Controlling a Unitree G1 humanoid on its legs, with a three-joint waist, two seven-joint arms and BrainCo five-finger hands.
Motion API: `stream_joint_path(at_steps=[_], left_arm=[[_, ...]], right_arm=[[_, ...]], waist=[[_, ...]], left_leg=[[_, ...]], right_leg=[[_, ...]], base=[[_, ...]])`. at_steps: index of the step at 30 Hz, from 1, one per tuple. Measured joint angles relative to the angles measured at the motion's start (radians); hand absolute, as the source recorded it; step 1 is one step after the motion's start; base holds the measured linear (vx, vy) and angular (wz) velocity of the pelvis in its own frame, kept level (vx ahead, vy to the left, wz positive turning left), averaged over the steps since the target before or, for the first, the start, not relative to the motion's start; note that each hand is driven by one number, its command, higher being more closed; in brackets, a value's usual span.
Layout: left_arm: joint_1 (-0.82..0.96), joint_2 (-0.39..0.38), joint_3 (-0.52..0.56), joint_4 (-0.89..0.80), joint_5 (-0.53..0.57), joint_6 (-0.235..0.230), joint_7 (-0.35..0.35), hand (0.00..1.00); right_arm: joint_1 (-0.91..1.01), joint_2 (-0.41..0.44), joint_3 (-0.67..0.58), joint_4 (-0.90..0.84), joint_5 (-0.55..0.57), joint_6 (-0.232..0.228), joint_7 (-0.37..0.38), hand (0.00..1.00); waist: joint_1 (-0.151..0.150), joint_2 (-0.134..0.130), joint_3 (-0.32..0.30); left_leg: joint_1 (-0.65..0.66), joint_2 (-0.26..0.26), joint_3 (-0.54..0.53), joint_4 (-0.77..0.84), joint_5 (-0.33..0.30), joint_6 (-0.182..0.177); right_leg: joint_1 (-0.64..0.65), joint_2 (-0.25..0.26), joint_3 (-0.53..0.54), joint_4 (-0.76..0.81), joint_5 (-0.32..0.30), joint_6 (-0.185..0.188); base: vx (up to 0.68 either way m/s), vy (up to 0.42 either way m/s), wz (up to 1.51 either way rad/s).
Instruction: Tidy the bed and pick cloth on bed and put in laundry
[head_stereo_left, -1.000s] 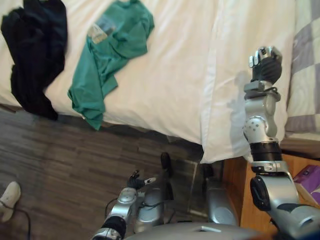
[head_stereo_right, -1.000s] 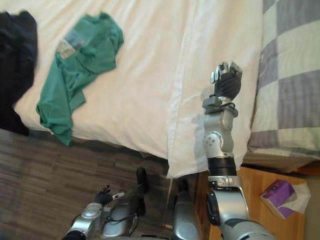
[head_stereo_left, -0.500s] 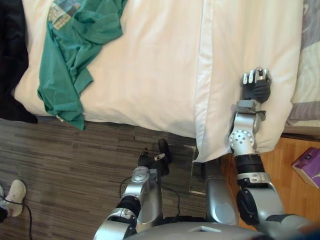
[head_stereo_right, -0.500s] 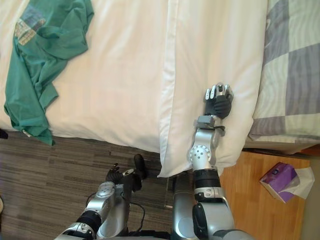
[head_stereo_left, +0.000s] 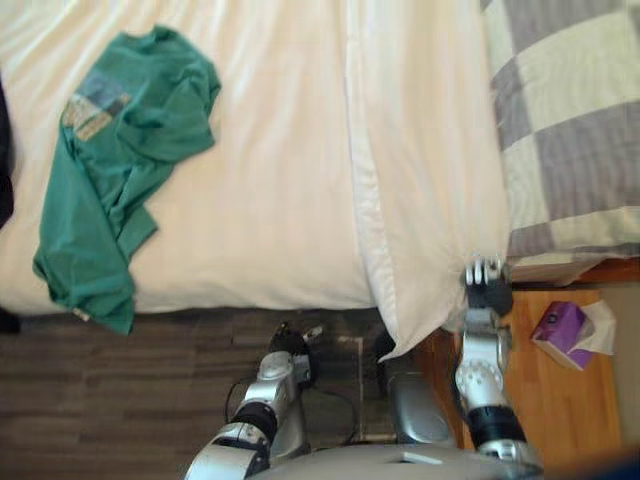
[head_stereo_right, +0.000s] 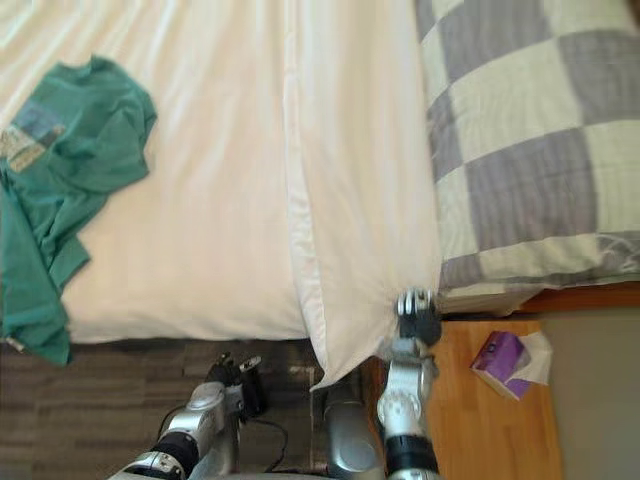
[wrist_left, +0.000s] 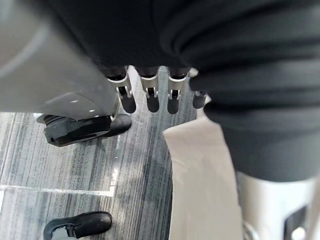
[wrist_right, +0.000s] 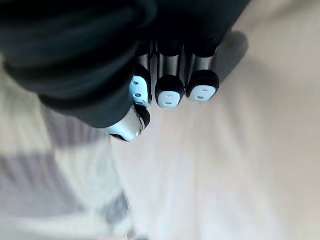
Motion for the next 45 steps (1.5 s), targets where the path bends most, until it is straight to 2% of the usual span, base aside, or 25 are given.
stream_joint_path(at_steps=[4, 8, 9, 14, 16, 21, 24, 26, 27, 28, 29, 31, 32, 33, 34, 35, 36, 37, 39, 40, 41, 42, 43, 44, 45], left_arm=[[0.1, 0.003, 0.002, 0.001, -0.007, 0.023, -0.016, 0.0], [0.142, 0.006, 0.003, 0.004, -0.007, 0.039, -0.037, 0.0], [0.145, 0.008, 0.002, 0.008, -0.006, 0.042, -0.039, 0.0], [0.157, 0.014, 0.0, 0.032, -0.003, 0.052, -0.047, 0.0], [0.157, 0.013, 0.0, 0.033, 0.01, 0.053, -0.06, 0.0], [0.151, 0.029, -0.001, 0.063, 0.055, 0.059, -0.077, 0.0], [0.151, 0.044, 0.0, 0.065, 0.072, 0.065, -0.069, 0.0], [0.143, 0.052, 0.001, 0.058, 0.07, 0.066, -0.037, 0.0], [0.14, 0.068, 0.002, 0.035, 0.069, 0.07, -0.017, 0.0], [0.132, 0.084, 0.017, 0.006, 0.069, 0.072, 0.007, 0.0], [0.126, 0.085, 0.03, -0.004, 0.069, 0.078, 0.019, 0.0], [0.132, 0.082, 0.084, -0.011, 0.063, 0.084, 0.055, 0.0], [0.133, 0.077, 0.119, -0.019, 0.045, 0.084, 0.064, 0.0], [0.14, 0.077, 0.149, -0.022, 0.04, 0.08, 0.092, 0.0], [0.149, 0.078, 0.182, -0.035, 0.034, 0.069, 0.118, 0.0], [0.156, 0.077, 0.198, -0.043, 0.034, 0.064, 0.134, 0.0], [0.167, 0.077, 0.229, -0.047, 0.026, 0.049, 0.17, 0.0], [0.184, 0.077, 0.266, -0.047, 0.023, 0.025, 0.204, 0.0], [0.2, 0.078, 0.293, -0.045, 0.009, -0.008, 0.209, 0.0], [0.211, 0.078, 0.307, -0.045, 0.007, -0.038, 0.204, 0.0], [0.228, 0.068, 0.322, -0.043, 0.008, -0.079, 0.19, 0.0], [0.252, 0.042, 0.341, -0.04, 0.014, -0.135, 0.152, 0.0], [0.257, 0.061, 0.36, -0.043, 0.009, -0.172, 0.125, 0.0], [0.243, 0.1, 0.348, -0.061, 0.005, -0.227, 0.087, 0.0], [0.233, 0.097, 0.305, -0.048, 0.012, -0.263, 0.044, 0.0]], right_arm=[[0.149, -0.011, 0.0, 0.12, -0.08, 0.043, -0.032, 1.0], [0.169, -0.011, 0.006, 0.212, -0.12, 0.066, -0.04, 1.0], [0.161, -0.011, 0.004, 0.234, -0.142, 0.07, -0.041, 0.0], [0.123, -0.02, -0.009, 0.326, -0.259, 0.107, -0.056, 0.0], [0.12, -0.031, -0.014, 0.351, -0.365, 0.131, -0.056, 0.0], [0.089, -0.087, 0.001, 0.413, -0.737, 0.214, -0.055, 0.0], [0.049, -0.116, 0.028, 0.434, -0.809, 0.266, -0.029, 0.0], [0.009, -0.129, 0.047, 0.451, -0.811, 0.307, -0.01, 0.0], [-0.011, -0.129, 0.049, 0.459, -0.811, 0.331, 0.002, 0.0], [-0.04, -0.129, 0.049, 0.462, -0.807, 0.341, 0.018, 0.0], [-0.052, -0.139, 0.043, 0.459, -0.797, 0.343, 0.019, 0.0], [-0.048, -0.178, 0.045, 0.437, -0.757, 0.347, 0.021, 0.0], [-0.032, -0.194, 0.047, 0.424, -0.74, 0.347, 0.018, 0.0], [-0.012, -0.196, 0.046, 0.414, -0.724, 0.348, 0.013, 0.0], [0.005, -0.194, 0.04, 0.401, -0.721, 0.346, 0.011, 0.0], [0.007, -0.196, 0.038, 0.401, -0.721, 0.347, 0.01, 0.0], [0.006, -0.197, 0.024, 0.401, -0.726, 0.347, 0.011, 0.0], [0.007, -0.199, -0.002, 0.401, -0.731, 0.345, 0.013, 0.0], [0.01, -0.202, -0.016, 0.401, -0.735, 0.336, 0.018, 0.0], [0.013, -0.208, -0.025, 0.404, -0.738, 0.324, 0.018, 0.0], [0.018, -0.237, -0.042, 0.416, -0.744, 0.311, 0.02, 0.0], [0.019, -0.264, -0.064, 0.428, -0.743, 0.303, 0.023, 0.0], [0.017, -0.242, -0.088, 0.44, -0.743, 0.308, 0.018, 0.0], [0.025, -0.211, -0.121, 0.448, -0.743, 0.314, 0.014, 0.0], [0.024, -0.21, -0.16, 0.432, -0.745, 0.316, 0.013, 0.0]], waist=[[-0.012, 0.039, -0.128], [-0.022, 0.045, -0.211], [-0.022, 0.041, -0.223], [-0.025, 0.038, -0.237], [-0.024, 0.044, -0.237], [-0.032, 0.058, -0.233], [-0.028, 0.062, -0.22], [-0.022, 0.07, -0.183], [-0.02, 0.055, -0.154], [-0.021, 0.05, -0.107], [-0.027, 0.062, -0.081], [-0.027, 0.095, -0.048], [-0.023, 0.097, -0.037], [-0.018, 0.087, -0.037], [-0.024, 0.069, -0.035], [-0.024, 0.069, -0.035], [-0.025, 0.065, -0.035], [-0.029, 0.056, -0.034], [-0.029, 0.039, -0.035], [-0.03, 0.024, -0.037], [-0.033, 0.021, -0.051], [-0.023, 0.044, -0.067], [-0.02, -0.001, -0.068], [-0.025, -0.061, -0.062], [-0.015, -0.032, -0.066]], left_leg=[[0.121, -0.027, 0.042, -0.128, 0.025, -0.024], [0.213, -0.041, 0.036, -0.281, 0.112, -0.054], [0.237, -0.041, 0.03, -0.319, 0.141, -0.057], [0.27, -0.035, 0.001, -0.412, 0.222, -0.061], [0.271, -0.036, -0.016, -0.42, 0.232, -0.058], [0.269, -0.043, -0.052, -0.423, 0.265, -0.05], [0.268, -0.051, -0.068, -0.437, 0.271, -0.043], [0.266, -0.055, -0.068, -0.444, 0.27, -0.042], [0.22, -0.059, -0.068, -0.371, 0.223, -0.028], [0.138, -0.048, -0.072, -0.208, 0.136, -0.02], [0.097, -0.031, -0.081, -0.124, 0.107, -0.028], [-0.004, 0.013, -0.087, 0.077, -0.004, -0.022], [-0.017, 0.022, -0.064, 0.11, -0.034, -0.016], [-0.013, 0.043, 0.019, 0.144, -0.057, -0.029], [-0.037, 0.087, 0.058, 0.287, -0.074, 0.011], [-0.045, 0.117, 0.052, 0.346, -0.083, 0.02], [-0.042, 0.176, 0.025, 0.408, -0.088, 0.009], [-0.003, 0.244, -0.028, 0.376, -0.083, -0.001], [0.038, 0.295, -0.067, 0.291, -0.043, -0.002], [0.071, 0.322, -0.094, 0.193, 0.023, 0.014], [0.109, 0.342, -0.121, 0.035, 0.168, 0.075], [0.146, 0.342, -0.163, -0.062, 0.257, 0.041], [0.142, 0.315, -0.195, -0.041, 0.177, -0.105], [0.036, 0.27, -0.289, 0.141, 0.095, -0.163], [-0.026, 0.264, -0.369, 0.287, 0.01, -0.197]], right_leg=[[0.082, -0.015, -0.012, -0.059, 0.016, 0.024], [0.145, -0.007, -0.063, -0.115, 0.054, 0.015], [0.162, 0.0, -0.078, -0.126, 0.066, 0.012], [0.187, 0.028, -0.114, -0.141, 0.103, -0.007], [0.199, 0.029, -0.115, -0.161, 0.114, -0.011], [0.234, 0.021, -0.138, -0.231, 0.159, -0.012], [0.234, 0.02, -0.157, -0.241, 0.159, -0.012], [0.226, 0.015, -0.177, -0.24, 0.151, -0.019], [0.212, -0.009, -0.194, -0.227, 0.111, -0.019], [0.191, -0.032, -0.213, -0.175, 0.049, -0.01], [0.174, -0.032, -0.226, -0.13, 0.041, -0.011], [0.108, -0.055, -0.259, 0.034, -0.028, 0.0], [0.091, -0.077, -0.273, 0.084, -0.046, 0.003], [0.066, -0.123, -0.282, 0.134, -0.064, 0.01], [0.032, -0.17, -0.279, 0.182, -0.085, 0.019], [0.011, -0.187, -0.27, 0.208, -0.091, 0.021], [-0.023, -0.22, -0.234, 0.247, -0.096, 0.038], [-0.068, -0.269, -0.184, 0.279, -0.09, 0.055], [-0.104, -0.318, -0.141, 0.298, -0.081, 0.077], [-0.125, -0.361, -0.106, 0.3, -0.077, 0.109], [-0.153, -0.409, -0.073, 0.299, -0.082, 0.171], [-0.234, -0.407, 0.0, 0.46, -0.138, 0.188], [-0.268, -0.398, 0.013, 0.559, -0.172, 0.171], [-0.235, -0.487, 0.032, 0.496, -0.209, 0.165], [-0.164, -0.503, -0.002, 0.382, -0.182, 0.167]], base=[[0.21, 0.006, -0.17], [0.12, -0.047, 0.17], [0.08, -0.083, 0.37], [0.02, -0.06, 0.3], [-0.01, -0.041, 0.11], [-0.03, -0.018, 0.03], [-0.1, 0.0, 0.05], [-0.16, 0.019, 0.14], [-0.21, -0.01, 0.24], [-0.23, -0.023, 0.33], [-0.35, 0.01, 0.42], [-0.29, 0.086, 0.46], [-0.15, 0.129, 0.44], [-0.15, 0.163, 0.49], [-0.14, 0.173, 0.37], [-0.07, 0.215, 0.1], [-0.08, 0.397, -0.17], [-0.06, 0.461, -0.18], [-0.05, 0.343, -0.03], [-0.04, 0.502, 0.2], [-0.02, 0.732, 0.25], [0.0, 0.573, 0.29], [0.06, 0.355, 0.44], [0.06, 0.542, 0.33], [0.1, 0.814, -0.1]])
